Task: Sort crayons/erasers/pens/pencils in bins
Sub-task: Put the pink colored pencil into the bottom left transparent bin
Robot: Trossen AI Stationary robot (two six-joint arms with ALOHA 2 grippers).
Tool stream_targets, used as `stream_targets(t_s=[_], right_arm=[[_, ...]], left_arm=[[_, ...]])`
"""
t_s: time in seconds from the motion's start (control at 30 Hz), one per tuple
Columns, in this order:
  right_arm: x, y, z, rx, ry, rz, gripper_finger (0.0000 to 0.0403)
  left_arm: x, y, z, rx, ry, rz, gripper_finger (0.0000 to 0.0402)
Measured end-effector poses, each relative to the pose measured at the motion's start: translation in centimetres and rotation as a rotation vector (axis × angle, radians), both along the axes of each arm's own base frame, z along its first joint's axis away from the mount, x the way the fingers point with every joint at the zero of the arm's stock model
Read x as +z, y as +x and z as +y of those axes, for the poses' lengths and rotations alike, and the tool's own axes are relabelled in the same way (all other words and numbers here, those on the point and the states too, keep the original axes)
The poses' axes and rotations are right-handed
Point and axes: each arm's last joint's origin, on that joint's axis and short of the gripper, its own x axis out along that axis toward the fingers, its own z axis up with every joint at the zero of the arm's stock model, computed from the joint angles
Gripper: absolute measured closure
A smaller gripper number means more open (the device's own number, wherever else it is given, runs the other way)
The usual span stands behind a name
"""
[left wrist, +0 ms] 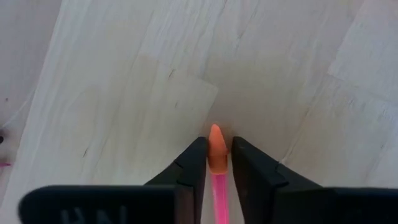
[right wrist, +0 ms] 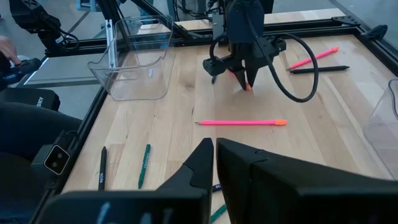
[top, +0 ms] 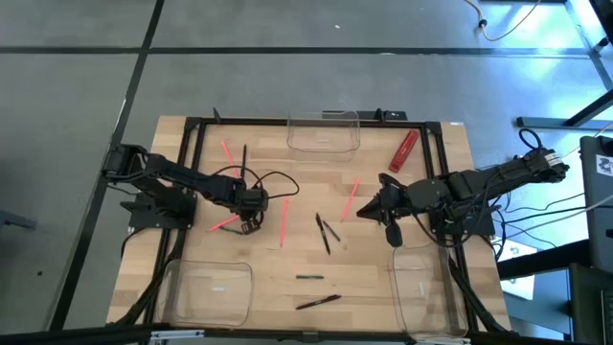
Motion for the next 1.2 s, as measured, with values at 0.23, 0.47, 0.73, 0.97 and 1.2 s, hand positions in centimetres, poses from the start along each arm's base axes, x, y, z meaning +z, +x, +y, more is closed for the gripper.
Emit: stream_targets(t_s=[0.23,0.47,0.73,0.97,1.2], right_arm=[[0.0,0.0,0.0,0.0,0.0,0.0,0.0379],[0.0,0.0,0.0,0.01,-0.021,-0.002,0.0379],[0.0,0.0,0.0,0.023,-0.047,-0.005,0.0379],[0.0,0.0,0.1,0.044,-0.04,0.0,0.0379],[0.0,0.0,0.1,0.056,-0.055,-0.002,0.0379]], left_arm=[[0.0,0.0,0.0,-0.018,0.007,0.007,0.0391],[-0.1,0.0,0.0,-0.023,0.014,0.007,0.0396],[0.4,-0.2,0.0,-0.025,-0.002,-0.019,0.0398],[2.4,-0.8,-0.1,-0.025,-0.03,-0.109,0.0399],[5.6,-1.9,-0.4,-0.055,-0.073,-0.273,0.0398]])
